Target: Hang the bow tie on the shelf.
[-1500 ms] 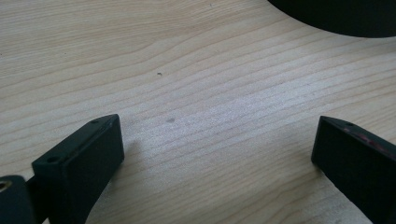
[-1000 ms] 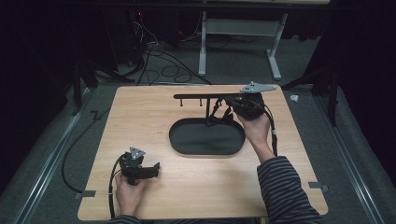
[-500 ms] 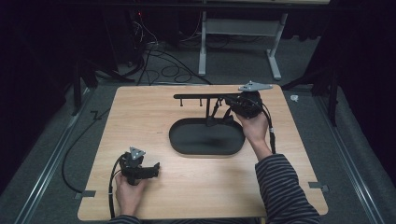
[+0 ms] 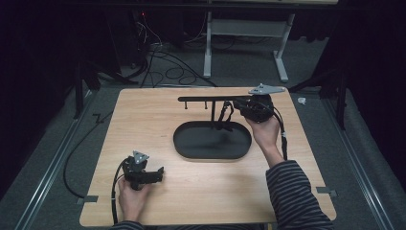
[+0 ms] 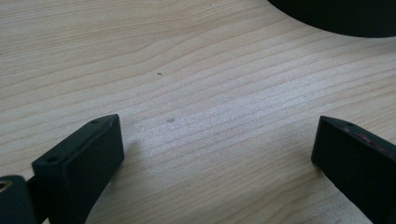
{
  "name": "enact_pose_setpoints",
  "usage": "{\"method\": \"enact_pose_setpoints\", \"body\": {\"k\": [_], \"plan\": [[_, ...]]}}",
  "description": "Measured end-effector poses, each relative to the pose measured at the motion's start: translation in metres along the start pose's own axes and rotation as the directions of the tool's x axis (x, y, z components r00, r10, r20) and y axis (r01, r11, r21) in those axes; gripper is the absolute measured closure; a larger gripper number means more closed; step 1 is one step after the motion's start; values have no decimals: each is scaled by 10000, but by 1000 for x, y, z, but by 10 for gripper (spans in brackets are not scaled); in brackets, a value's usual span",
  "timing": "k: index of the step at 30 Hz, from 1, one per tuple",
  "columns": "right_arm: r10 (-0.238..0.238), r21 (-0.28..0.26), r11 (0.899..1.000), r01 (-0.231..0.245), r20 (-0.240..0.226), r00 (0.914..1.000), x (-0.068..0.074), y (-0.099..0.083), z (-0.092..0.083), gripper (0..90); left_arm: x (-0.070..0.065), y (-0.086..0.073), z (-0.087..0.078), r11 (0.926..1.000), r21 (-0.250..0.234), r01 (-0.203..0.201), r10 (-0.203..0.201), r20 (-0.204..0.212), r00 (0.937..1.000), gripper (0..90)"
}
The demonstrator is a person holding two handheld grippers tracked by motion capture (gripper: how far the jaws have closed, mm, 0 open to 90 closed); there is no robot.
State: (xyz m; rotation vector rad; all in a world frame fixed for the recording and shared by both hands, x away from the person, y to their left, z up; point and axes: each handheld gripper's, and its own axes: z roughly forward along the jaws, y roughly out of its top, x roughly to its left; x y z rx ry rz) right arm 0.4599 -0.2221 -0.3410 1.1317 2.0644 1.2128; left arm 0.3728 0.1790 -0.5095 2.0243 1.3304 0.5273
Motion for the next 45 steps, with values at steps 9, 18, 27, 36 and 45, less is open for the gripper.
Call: {"method": "enact_pose_setpoints", "body": {"k": [9, 18, 27, 36, 45], "plan": [[67, -92, 9999, -66, 104, 9999, -6, -4, -10, 765, 0, 0, 0, 10000, 0, 2, -2, 1, 10000, 26], [122, -181, 9998, -120, 76, 9999, -9, -9, -18, 753, 0, 0, 0, 10000, -2, 3, -3, 1, 10000, 27], [284, -168, 9995, -281, 192, 9994, -14, -16, -28, 745, 0, 0, 0, 10000, -1, 4, -4, 2, 10000, 27], [386, -200, 9991, -380, 294, 9988, -19, -24, -35, 730, 0, 0, 0, 10000, 1, 1, -1, 7, 10000, 27], [520, -280, 9983, -512, 315, 9982, -22, -30, -43, 718, 0, 0, 0, 10000, -1, -11, 11, 25, 10000, 31]]}}
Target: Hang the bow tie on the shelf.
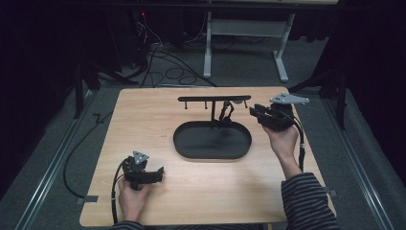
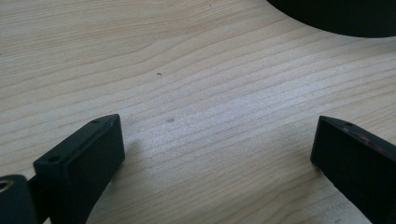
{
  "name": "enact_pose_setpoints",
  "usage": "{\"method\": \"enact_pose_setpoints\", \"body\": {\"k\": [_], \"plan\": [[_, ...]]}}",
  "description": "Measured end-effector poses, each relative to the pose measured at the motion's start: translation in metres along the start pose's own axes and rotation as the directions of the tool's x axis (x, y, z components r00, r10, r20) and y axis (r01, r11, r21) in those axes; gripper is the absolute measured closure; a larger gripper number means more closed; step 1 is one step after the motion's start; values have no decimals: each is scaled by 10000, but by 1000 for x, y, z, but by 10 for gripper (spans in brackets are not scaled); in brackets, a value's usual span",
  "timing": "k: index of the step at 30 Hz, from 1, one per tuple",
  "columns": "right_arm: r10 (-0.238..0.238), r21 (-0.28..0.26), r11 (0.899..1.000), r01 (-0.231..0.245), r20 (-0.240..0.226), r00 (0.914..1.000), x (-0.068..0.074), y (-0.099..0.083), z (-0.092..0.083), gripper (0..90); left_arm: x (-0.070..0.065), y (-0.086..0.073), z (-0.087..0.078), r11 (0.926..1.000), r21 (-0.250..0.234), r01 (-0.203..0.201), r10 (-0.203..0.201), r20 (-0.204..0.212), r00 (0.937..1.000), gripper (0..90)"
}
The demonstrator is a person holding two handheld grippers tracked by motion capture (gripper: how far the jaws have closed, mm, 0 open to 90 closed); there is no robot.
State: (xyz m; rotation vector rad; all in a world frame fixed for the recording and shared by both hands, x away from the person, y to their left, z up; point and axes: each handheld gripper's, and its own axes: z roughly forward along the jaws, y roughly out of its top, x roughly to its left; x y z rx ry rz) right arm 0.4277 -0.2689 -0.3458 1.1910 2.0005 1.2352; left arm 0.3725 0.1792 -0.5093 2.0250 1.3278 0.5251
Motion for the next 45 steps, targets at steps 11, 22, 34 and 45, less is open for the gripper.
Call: {"method": "enact_pose_setpoints", "body": {"k": [11, 22, 34, 45], "plan": [[140, -72, 9999, -140, 11, 9999, -3, -6, -8, 716, 0, 0, 0, 10000, -3, 2, -2, 0, 10000, 31], [259, -58, 9996, -259, -74, 9996, -6, -14, -19, 707, 0, 0, 0, 10000, -21, 12, -12, -17, 10000, 33], [537, -30, 9985, -538, -163, 9984, -11, -25, -29, 707, 0, 0, 0, 10000, -11, 12, -12, -6, 10000, 33], [586, -123, 9982, -587, -96, 9982, -15, -32, -41, 706, 0, 0, 0, 10000, -29, 8, -8, -11, 10000, 35]]}}
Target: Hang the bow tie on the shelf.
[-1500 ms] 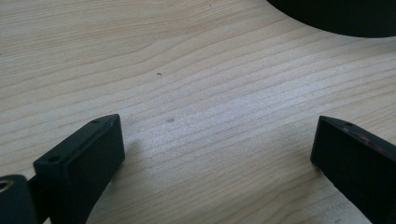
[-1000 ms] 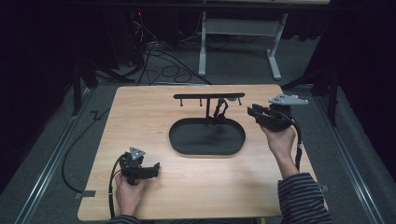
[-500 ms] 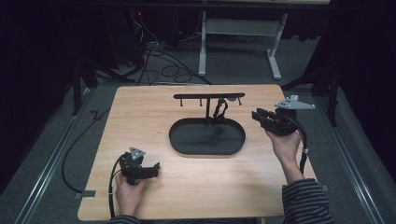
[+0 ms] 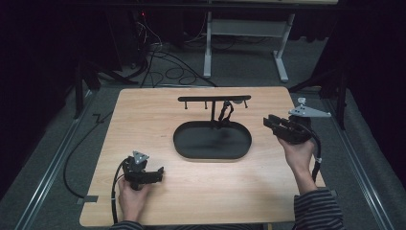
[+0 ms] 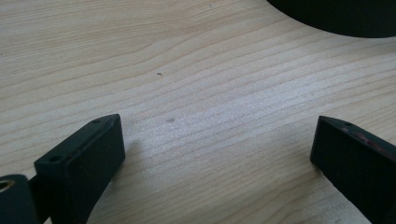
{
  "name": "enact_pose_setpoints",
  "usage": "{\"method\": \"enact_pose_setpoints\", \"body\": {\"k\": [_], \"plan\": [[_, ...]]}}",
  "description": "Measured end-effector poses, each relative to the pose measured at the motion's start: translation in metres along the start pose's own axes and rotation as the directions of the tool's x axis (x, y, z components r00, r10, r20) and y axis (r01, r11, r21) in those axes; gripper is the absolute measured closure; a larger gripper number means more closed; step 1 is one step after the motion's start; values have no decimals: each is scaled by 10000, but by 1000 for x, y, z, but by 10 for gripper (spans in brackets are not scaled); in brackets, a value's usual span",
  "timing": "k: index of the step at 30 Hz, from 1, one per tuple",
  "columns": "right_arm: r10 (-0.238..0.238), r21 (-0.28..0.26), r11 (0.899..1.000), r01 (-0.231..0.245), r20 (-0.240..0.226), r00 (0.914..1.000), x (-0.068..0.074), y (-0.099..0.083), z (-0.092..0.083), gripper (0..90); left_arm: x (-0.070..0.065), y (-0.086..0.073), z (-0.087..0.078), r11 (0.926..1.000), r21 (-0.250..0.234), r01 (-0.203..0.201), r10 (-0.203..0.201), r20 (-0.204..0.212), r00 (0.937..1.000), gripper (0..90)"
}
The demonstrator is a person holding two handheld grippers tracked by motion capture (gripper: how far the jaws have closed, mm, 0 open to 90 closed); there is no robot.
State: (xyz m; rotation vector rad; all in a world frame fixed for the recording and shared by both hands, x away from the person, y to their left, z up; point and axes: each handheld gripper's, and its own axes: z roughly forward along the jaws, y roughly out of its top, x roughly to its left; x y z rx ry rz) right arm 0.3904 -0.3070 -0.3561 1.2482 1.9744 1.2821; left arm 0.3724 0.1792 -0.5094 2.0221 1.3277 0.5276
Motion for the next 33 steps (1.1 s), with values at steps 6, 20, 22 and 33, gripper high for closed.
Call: {"method": "enact_pose_setpoints", "body": {"k": [6, 20, 22, 33], "plan": [[130, -12, 9999, -130, 13, 9999, -3, -5, -6, 705, 0, 0, 0, 10000, 2, -2, 2, 0, 10000, 35], [435, -2, 9991, -435, 142, 9990, -10, -24, -18, 703, 0, 0, 0, 10000, 2, -3, 3, -2, 10000, 35], [489, -24, 9988, -489, 168, 9987, -11, -27, -21, 703, 0, 0, 0, 10000, 3, -4, 4, -2, 10000, 35], [571, -125, 9983, -569, 183, 9982, -10, -36, -29, 702, 0, 0, 0, 10000, -4, -4, 4, -4, 10000, 36]]}}
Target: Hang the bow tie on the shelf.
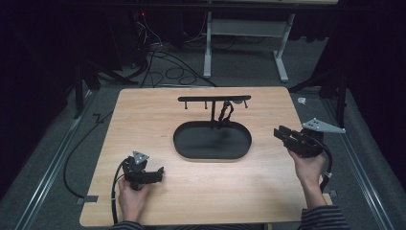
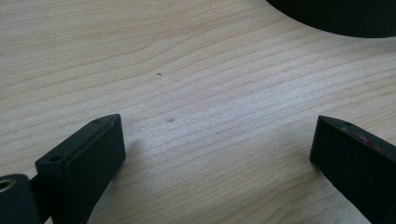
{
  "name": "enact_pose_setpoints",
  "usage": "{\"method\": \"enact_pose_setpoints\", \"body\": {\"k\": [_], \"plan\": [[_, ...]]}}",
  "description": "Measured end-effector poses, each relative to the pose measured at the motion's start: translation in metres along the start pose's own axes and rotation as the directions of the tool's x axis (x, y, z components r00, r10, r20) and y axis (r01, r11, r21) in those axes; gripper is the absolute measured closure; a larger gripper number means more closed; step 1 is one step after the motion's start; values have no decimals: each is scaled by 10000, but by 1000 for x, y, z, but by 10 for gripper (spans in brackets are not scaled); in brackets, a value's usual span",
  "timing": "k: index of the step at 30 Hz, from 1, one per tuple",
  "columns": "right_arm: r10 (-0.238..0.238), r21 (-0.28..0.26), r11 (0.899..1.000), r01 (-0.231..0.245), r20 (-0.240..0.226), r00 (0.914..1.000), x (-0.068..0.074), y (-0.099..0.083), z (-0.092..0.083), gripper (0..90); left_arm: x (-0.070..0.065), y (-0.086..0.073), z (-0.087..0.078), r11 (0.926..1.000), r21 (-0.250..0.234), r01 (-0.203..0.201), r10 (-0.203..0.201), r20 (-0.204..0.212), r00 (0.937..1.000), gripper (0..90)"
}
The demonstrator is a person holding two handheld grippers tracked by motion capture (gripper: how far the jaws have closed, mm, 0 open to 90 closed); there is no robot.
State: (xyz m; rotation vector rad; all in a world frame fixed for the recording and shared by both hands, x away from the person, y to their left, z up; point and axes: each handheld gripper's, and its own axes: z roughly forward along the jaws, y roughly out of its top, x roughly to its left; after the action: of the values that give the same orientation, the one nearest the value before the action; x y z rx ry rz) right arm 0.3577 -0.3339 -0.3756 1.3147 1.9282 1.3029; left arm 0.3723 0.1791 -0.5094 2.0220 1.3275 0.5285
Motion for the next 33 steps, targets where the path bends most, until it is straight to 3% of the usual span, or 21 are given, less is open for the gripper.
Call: {"method": "enact_pose_setpoints", "body": {"k": [15, 33], "plan": [[38, 16, 10000, -37, -229, 9997, 10, -13, 0, 698, 0, 0, 0, 10000, -1, 1, -1, 2, 10000, 36], [256, 188, 9995, -247, -446, 9987, 12, -34, 2, 690, 0, 0, 0, 10000, 0, -1, 1, 0, 10000, 36]]}}
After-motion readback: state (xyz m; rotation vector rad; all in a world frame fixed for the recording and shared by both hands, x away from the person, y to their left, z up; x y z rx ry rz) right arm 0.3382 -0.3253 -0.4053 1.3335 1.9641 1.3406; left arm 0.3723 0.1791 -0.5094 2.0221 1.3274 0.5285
